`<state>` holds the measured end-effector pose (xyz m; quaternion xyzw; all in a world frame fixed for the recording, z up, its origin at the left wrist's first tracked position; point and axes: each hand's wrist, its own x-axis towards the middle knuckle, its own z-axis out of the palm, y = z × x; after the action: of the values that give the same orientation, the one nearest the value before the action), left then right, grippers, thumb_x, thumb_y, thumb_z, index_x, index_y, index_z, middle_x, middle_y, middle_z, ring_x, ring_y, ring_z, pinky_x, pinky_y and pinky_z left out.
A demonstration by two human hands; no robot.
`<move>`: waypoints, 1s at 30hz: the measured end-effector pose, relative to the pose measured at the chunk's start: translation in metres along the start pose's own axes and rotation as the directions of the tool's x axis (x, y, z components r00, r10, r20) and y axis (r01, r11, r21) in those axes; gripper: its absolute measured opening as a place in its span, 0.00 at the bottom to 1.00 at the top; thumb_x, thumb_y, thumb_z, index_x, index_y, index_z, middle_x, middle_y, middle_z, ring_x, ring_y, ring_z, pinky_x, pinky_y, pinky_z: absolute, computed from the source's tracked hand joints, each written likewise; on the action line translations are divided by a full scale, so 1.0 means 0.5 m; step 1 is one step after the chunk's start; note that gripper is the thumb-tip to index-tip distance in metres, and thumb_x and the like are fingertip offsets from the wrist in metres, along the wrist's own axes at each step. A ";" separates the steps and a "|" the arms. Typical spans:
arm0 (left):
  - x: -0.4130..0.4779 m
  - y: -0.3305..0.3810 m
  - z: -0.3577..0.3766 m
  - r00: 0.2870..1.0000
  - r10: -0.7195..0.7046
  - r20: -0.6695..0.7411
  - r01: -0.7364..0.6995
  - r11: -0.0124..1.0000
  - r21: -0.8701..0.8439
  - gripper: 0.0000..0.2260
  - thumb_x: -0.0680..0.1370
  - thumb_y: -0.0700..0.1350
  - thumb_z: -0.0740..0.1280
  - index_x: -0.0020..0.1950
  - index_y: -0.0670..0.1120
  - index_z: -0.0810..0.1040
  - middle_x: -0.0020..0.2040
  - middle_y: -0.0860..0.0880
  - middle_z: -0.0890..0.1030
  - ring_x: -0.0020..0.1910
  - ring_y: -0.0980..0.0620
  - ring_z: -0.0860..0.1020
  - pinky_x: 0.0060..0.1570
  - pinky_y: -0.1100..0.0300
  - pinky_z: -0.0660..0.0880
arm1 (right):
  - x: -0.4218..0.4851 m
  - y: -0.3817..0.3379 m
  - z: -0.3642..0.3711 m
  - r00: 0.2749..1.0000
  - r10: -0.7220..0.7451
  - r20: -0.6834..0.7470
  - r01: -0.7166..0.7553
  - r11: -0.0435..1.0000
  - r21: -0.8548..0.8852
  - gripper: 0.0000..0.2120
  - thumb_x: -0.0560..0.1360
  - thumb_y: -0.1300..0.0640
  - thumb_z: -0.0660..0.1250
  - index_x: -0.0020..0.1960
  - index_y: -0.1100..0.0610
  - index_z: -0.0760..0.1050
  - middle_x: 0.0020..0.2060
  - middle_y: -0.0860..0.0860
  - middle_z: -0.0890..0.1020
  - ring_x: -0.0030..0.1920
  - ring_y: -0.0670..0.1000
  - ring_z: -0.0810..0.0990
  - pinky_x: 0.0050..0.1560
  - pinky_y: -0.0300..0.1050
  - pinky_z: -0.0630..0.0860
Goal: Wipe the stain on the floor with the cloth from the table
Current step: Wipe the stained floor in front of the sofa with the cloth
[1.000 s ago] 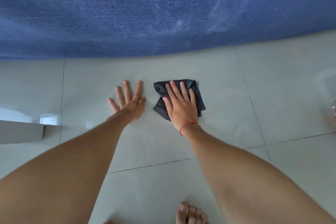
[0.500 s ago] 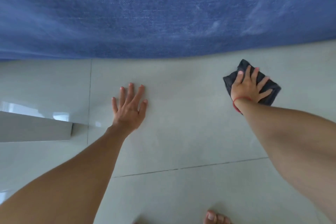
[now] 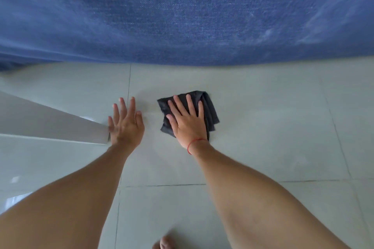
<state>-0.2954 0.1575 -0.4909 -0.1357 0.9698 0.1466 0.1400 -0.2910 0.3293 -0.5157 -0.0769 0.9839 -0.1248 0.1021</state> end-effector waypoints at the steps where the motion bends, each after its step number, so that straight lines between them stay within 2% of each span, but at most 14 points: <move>1: -0.007 -0.012 0.002 1.000 -0.009 0.019 0.009 1.000 0.014 0.24 0.83 0.52 0.46 0.79 0.54 0.48 0.80 0.47 0.44 0.79 0.46 0.43 0.75 0.46 0.44 | -0.019 0.022 -0.001 0.998 -0.058 -0.001 0.058 0.998 -0.009 0.24 0.78 0.45 0.50 0.69 0.48 0.73 0.69 0.45 0.74 0.71 0.56 0.71 0.71 0.60 0.59; 4: -0.029 -0.028 0.027 0.995 -0.022 0.095 0.020 1.000 0.017 0.25 0.83 0.54 0.47 0.79 0.56 0.45 0.80 0.46 0.41 0.79 0.46 0.42 0.76 0.48 0.42 | -0.084 0.147 -0.014 0.997 -0.067 -0.025 0.064 0.994 -0.088 0.23 0.78 0.45 0.52 0.69 0.49 0.73 0.68 0.44 0.75 0.70 0.52 0.73 0.69 0.53 0.58; 6: -0.035 -0.033 0.042 0.994 -0.034 0.103 0.035 0.999 -0.007 0.25 0.83 0.54 0.47 0.79 0.57 0.43 0.80 0.46 0.39 0.79 0.46 0.40 0.76 0.49 0.40 | -0.126 0.247 -0.035 0.986 0.136 -0.096 -0.147 0.983 -0.113 0.25 0.78 0.44 0.50 0.71 0.49 0.71 0.71 0.44 0.73 0.72 0.52 0.70 0.70 0.54 0.57; 8: -0.031 -0.035 0.048 0.995 -0.030 0.094 0.031 0.999 -0.008 0.25 0.83 0.54 0.47 0.79 0.57 0.43 0.80 0.46 0.39 0.79 0.45 0.39 0.75 0.48 0.39 | -0.141 0.324 -0.063 0.894 0.433 -0.113 -0.439 0.898 -0.029 0.26 0.80 0.43 0.46 0.75 0.48 0.63 0.75 0.43 0.64 0.76 0.50 0.61 0.74 0.59 0.52; 10: -0.028 -0.035 0.051 0.995 -0.030 0.095 0.030 1.000 0.000 0.25 0.83 0.54 0.47 0.79 0.57 0.42 0.79 0.47 0.38 0.78 0.45 0.39 0.75 0.48 0.39 | -0.111 0.341 -0.079 0.760 0.643 -0.094 -0.637 0.766 0.092 0.25 0.81 0.43 0.44 0.77 0.46 0.55 0.78 0.42 0.55 0.79 0.51 0.50 0.75 0.64 0.46; 11: -0.028 -0.036 0.053 0.995 -0.032 0.090 0.032 0.999 0.002 0.25 0.83 0.53 0.46 0.79 0.57 0.42 0.79 0.47 0.38 0.78 0.45 0.39 0.75 0.48 0.39 | -0.088 0.325 -0.079 0.710 0.695 -0.110 -0.685 0.719 0.120 0.26 0.82 0.43 0.42 0.78 0.46 0.53 0.79 0.43 0.53 0.79 0.52 0.47 0.75 0.65 0.43; 13: -0.027 -0.037 0.056 0.996 -0.029 0.079 0.029 1.000 0.000 0.25 0.83 0.53 0.47 0.79 0.57 0.42 0.80 0.47 0.38 0.78 0.46 0.39 0.75 0.48 0.39 | -0.037 0.270 -0.070 0.681 0.723 -0.121 -0.708 0.691 0.144 0.26 0.82 0.42 0.41 0.78 0.46 0.51 0.79 0.43 0.50 0.79 0.54 0.44 0.75 0.67 0.40; 16: -0.026 -0.037 0.052 0.993 -0.031 0.115 0.032 0.999 -0.005 0.25 0.83 0.53 0.46 0.78 0.57 0.41 0.79 0.47 0.37 0.78 0.46 0.38 0.75 0.48 0.38 | 0.033 0.170 -0.044 0.807 0.580 -0.113 -0.570 0.814 0.109 0.25 0.82 0.43 0.44 0.78 0.46 0.54 0.78 0.43 0.53 0.79 0.55 0.46 0.74 0.68 0.41; 18: -0.024 -0.036 0.048 0.991 -0.034 0.133 0.036 0.999 -0.007 0.25 0.83 0.53 0.46 0.78 0.57 0.41 0.79 0.48 0.36 0.78 0.46 0.37 0.75 0.49 0.38 | 0.071 0.089 -0.025 0.922 0.376 -0.090 -0.374 0.927 0.038 0.25 0.81 0.43 0.47 0.77 0.46 0.56 0.78 0.43 0.57 0.79 0.56 0.50 0.73 0.68 0.42; 20: -0.021 -0.036 0.047 0.990 -0.037 0.140 0.038 0.999 -0.003 0.25 0.83 0.53 0.46 0.78 0.57 0.40 0.79 0.48 0.36 0.78 0.46 0.36 0.75 0.49 0.38 | 0.079 -0.001 -0.003 0.984 0.163 -0.077 -0.165 0.986 -0.021 0.24 0.80 0.43 0.48 0.74 0.46 0.63 0.76 0.43 0.64 0.77 0.56 0.58 0.72 0.68 0.49; 23: -0.018 -0.036 0.050 0.986 -0.058 0.156 0.056 0.998 0.019 0.25 0.83 0.53 0.45 0.78 0.58 0.39 0.79 0.48 0.35 0.78 0.47 0.36 0.75 0.49 0.38 | 0.034 -0.088 0.029 0.996 -0.070 -0.048 0.068 0.997 -0.035 0.24 0.78 0.44 0.50 0.70 0.48 0.71 0.71 0.45 0.72 0.73 0.57 0.67 0.71 0.67 0.60; 26: -0.018 -0.034 0.049 0.987 -0.052 0.155 0.048 0.998 0.028 0.25 0.83 0.53 0.44 0.78 0.58 0.39 0.79 0.48 0.35 0.78 0.47 0.36 0.75 0.49 0.38 | -0.017 -0.061 0.041 0.976 -0.217 -0.019 0.216 0.976 -0.044 0.23 0.80 0.45 0.51 0.71 0.49 0.69 0.71 0.45 0.71 0.74 0.55 0.67 0.73 0.61 0.57; 28: -0.020 -0.034 0.043 0.984 -0.057 0.172 0.056 0.998 0.011 0.25 0.83 0.53 0.45 0.78 0.58 0.39 0.79 0.48 0.35 0.78 0.47 0.36 0.75 0.49 0.38 | -0.040 -0.009 0.032 0.974 -0.224 -0.046 0.221 0.974 -0.056 0.22 0.79 0.46 0.52 0.70 0.49 0.71 0.70 0.45 0.73 0.72 0.52 0.69 0.71 0.57 0.57; 30: -0.023 -0.026 0.036 0.983 -0.073 0.167 0.075 0.997 -0.005 0.25 0.83 0.52 0.46 0.78 0.58 0.40 0.79 0.47 0.36 0.78 0.46 0.37 0.75 0.49 0.38 | -0.070 0.057 0.020 0.991 -0.102 -0.085 0.097 0.994 -0.058 0.22 0.79 0.45 0.53 0.70 0.49 0.72 0.69 0.44 0.74 0.71 0.51 0.71 0.70 0.56 0.59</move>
<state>-0.2765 0.1541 -0.5068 -0.1598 0.9481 0.1574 0.2252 -0.2584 0.3606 -0.5262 -0.1229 0.9854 -0.1065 0.0504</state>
